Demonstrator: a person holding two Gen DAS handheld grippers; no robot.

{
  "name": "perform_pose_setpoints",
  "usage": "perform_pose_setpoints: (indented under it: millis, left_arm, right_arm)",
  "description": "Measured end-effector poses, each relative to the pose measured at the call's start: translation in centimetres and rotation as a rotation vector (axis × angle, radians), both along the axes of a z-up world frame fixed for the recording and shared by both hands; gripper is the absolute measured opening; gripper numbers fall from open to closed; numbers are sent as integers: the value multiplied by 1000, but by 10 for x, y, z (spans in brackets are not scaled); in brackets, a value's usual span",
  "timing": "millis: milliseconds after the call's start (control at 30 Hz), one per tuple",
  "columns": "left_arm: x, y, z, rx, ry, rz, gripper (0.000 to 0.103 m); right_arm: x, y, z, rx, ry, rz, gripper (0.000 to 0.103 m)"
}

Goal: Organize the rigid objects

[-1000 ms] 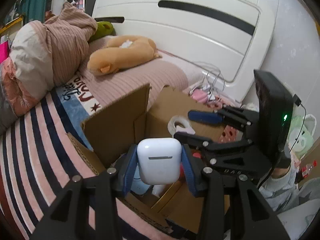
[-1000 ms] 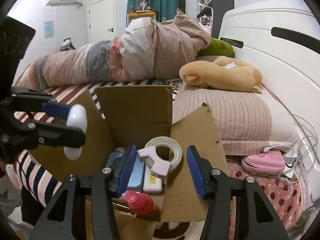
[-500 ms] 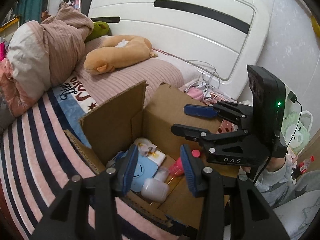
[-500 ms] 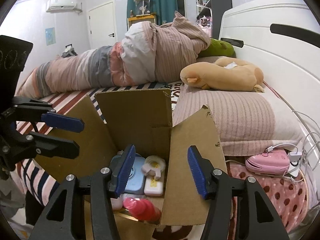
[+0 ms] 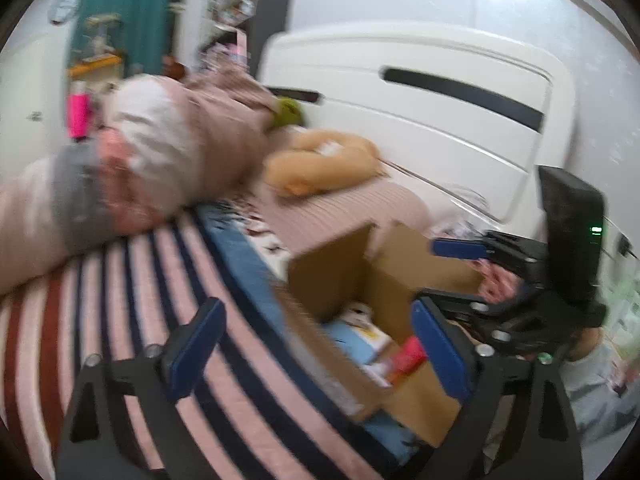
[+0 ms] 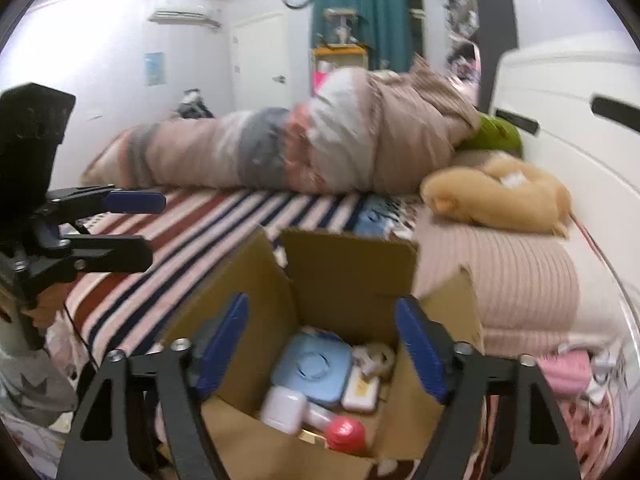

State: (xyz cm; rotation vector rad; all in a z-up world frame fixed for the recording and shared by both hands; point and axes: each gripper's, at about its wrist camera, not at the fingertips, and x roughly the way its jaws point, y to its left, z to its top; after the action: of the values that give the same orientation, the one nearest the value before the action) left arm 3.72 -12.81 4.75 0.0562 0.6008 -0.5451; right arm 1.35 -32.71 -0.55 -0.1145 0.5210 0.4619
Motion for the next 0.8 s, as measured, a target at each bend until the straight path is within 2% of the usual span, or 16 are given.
perform_pose_setpoints:
  millis: [33,100,133,233,400,800]
  left_arm:
    - [-4,7,3,2,-21,41,101]
    - [-9,20,6,5,-51,134,102]
    - [-11,26,6,6,-56,170,102]
    - [-14,44,4,-7,-62,268,102]
    - [-16,64,-8,0,-47,344,102]
    - [-24,74,-9,2,-56,398,102]
  right_arm:
    - [-3,3,5,6,-16,20,85]
    - [-11,9,16,33,-68,69,100]
    - [-14,11,20,43,-88,79,103]
    - [-19,15,28,65,-129,95,103]
    - [-23,22,27,78,-133,85,103]
    - [-17,26,24,87,-104,85,103]
